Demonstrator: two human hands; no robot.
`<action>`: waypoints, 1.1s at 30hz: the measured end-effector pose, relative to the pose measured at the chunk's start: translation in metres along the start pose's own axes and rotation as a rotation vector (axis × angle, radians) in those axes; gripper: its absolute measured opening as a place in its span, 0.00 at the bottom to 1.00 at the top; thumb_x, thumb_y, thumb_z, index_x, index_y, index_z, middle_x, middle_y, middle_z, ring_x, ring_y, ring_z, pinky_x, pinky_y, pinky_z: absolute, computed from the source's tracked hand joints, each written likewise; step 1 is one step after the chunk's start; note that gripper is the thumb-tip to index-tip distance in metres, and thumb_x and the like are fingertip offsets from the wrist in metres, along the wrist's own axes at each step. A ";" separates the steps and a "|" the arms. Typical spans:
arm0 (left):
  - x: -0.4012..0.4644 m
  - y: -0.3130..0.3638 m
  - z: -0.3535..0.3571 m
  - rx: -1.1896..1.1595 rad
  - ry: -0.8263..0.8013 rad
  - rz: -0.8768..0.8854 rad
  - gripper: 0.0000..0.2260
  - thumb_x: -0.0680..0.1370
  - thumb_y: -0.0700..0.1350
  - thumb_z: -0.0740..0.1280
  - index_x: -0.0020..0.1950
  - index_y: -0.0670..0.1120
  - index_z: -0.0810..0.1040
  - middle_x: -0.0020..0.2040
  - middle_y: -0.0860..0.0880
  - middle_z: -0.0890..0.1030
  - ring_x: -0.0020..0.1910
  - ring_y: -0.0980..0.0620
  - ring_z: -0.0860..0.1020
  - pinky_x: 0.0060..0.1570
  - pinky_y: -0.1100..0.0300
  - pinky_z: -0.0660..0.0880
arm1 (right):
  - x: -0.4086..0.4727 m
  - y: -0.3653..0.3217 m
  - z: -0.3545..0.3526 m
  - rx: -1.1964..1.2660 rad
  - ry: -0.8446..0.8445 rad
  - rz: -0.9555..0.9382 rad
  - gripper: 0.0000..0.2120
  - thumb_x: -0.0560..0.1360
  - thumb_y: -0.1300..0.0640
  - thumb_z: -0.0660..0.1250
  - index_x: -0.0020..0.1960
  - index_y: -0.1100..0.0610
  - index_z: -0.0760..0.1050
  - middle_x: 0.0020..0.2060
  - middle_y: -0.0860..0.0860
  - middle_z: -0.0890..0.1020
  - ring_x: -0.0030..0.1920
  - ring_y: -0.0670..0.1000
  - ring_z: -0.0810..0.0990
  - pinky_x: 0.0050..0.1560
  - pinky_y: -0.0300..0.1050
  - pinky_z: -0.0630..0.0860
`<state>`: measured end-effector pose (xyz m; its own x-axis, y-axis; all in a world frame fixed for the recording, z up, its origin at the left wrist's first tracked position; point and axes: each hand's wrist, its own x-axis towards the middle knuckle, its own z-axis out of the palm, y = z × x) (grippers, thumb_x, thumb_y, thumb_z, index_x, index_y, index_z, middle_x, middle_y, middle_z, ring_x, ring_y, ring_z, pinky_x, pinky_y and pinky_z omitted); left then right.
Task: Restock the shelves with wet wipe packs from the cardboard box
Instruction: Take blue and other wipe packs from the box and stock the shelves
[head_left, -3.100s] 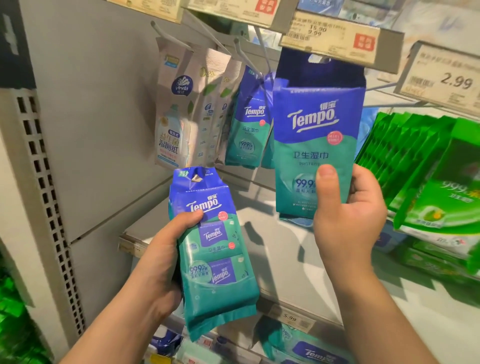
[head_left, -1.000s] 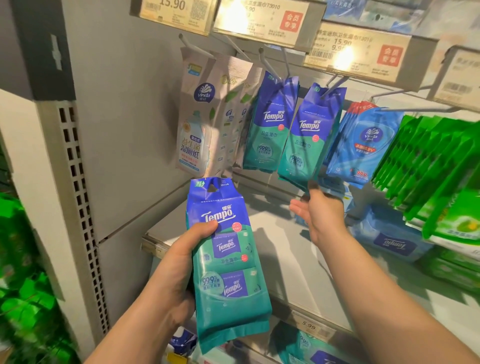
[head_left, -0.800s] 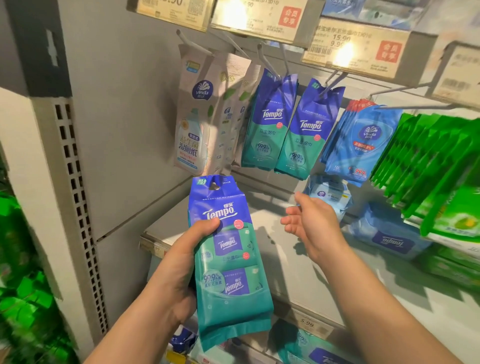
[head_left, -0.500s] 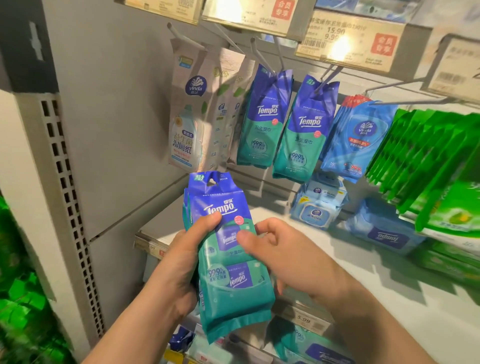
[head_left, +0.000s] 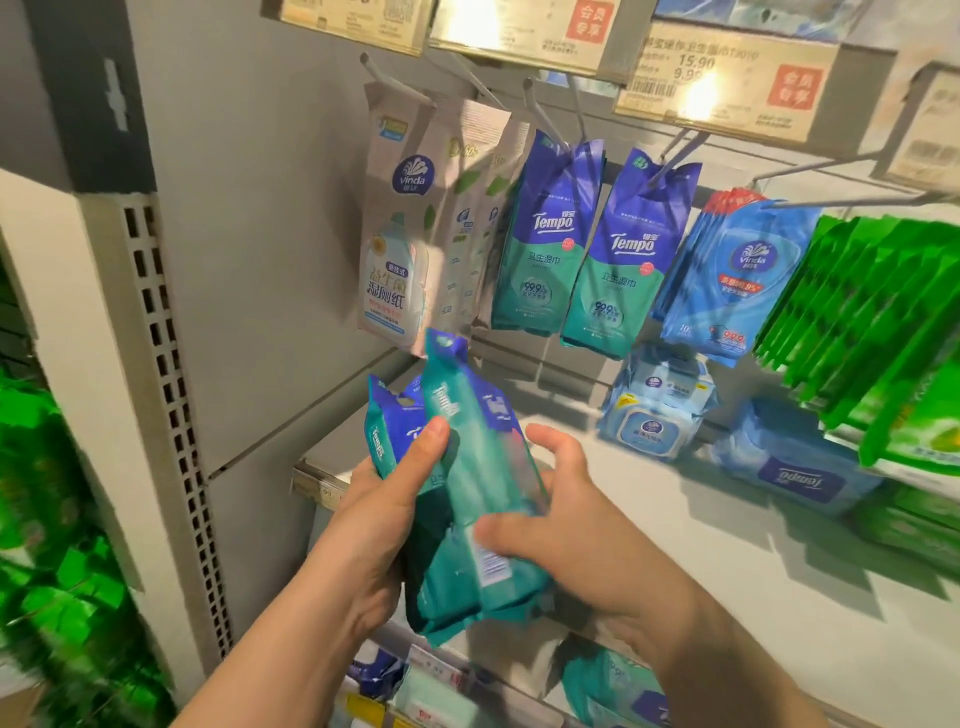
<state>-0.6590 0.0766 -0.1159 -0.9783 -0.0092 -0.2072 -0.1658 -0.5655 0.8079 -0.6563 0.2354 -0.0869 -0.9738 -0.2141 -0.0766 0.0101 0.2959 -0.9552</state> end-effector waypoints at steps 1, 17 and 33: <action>0.000 0.000 -0.002 -0.017 0.019 -0.017 0.28 0.67 0.58 0.74 0.64 0.47 0.82 0.54 0.42 0.87 0.52 0.41 0.86 0.55 0.47 0.81 | 0.000 0.001 -0.004 0.204 -0.031 0.051 0.45 0.57 0.57 0.79 0.71 0.47 0.65 0.58 0.56 0.84 0.52 0.57 0.87 0.55 0.59 0.83; 0.011 -0.001 -0.003 0.024 0.081 -0.021 0.24 0.65 0.38 0.78 0.60 0.40 0.81 0.49 0.38 0.87 0.40 0.40 0.86 0.46 0.42 0.84 | 0.006 0.042 -0.041 1.002 -0.303 0.147 0.41 0.64 0.52 0.83 0.72 0.64 0.74 0.71 0.67 0.73 0.64 0.70 0.78 0.66 0.71 0.72; 0.007 0.002 0.001 0.068 0.124 -0.068 0.05 0.78 0.37 0.70 0.53 0.42 0.81 0.45 0.38 0.87 0.36 0.42 0.84 0.43 0.52 0.81 | -0.008 -0.034 -0.047 0.297 0.002 -0.301 0.20 0.70 0.56 0.76 0.59 0.59 0.81 0.55 0.60 0.86 0.51 0.60 0.86 0.48 0.52 0.83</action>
<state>-0.6662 0.0764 -0.1155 -0.9421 -0.0771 -0.3264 -0.2438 -0.5109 0.8244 -0.6595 0.2711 -0.0406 -0.9439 -0.2479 0.2184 -0.2099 -0.0605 -0.9759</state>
